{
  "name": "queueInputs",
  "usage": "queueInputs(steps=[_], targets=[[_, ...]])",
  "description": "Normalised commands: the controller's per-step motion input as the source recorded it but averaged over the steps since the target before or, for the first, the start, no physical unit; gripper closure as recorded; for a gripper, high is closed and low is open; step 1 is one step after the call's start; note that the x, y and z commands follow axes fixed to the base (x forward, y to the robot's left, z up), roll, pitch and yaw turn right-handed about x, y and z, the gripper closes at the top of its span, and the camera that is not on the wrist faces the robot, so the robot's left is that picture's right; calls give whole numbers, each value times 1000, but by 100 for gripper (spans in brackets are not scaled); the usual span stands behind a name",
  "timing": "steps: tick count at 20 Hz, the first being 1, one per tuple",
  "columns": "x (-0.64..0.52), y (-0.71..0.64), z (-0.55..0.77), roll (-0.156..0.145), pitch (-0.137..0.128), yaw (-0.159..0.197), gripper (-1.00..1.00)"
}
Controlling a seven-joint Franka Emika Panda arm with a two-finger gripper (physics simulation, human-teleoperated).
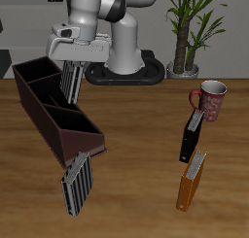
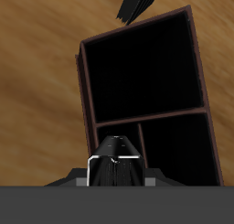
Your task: Place the left striped book into the right desk caddy's front compartment
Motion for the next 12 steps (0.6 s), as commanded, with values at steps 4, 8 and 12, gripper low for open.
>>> queueInputs(steps=[4,8,12], targets=[[74,-90,-176,-20,27,-23,100],[76,-48,-201,-11,29,-13,100],[117,-10,-301,-9,42,-19,100]])
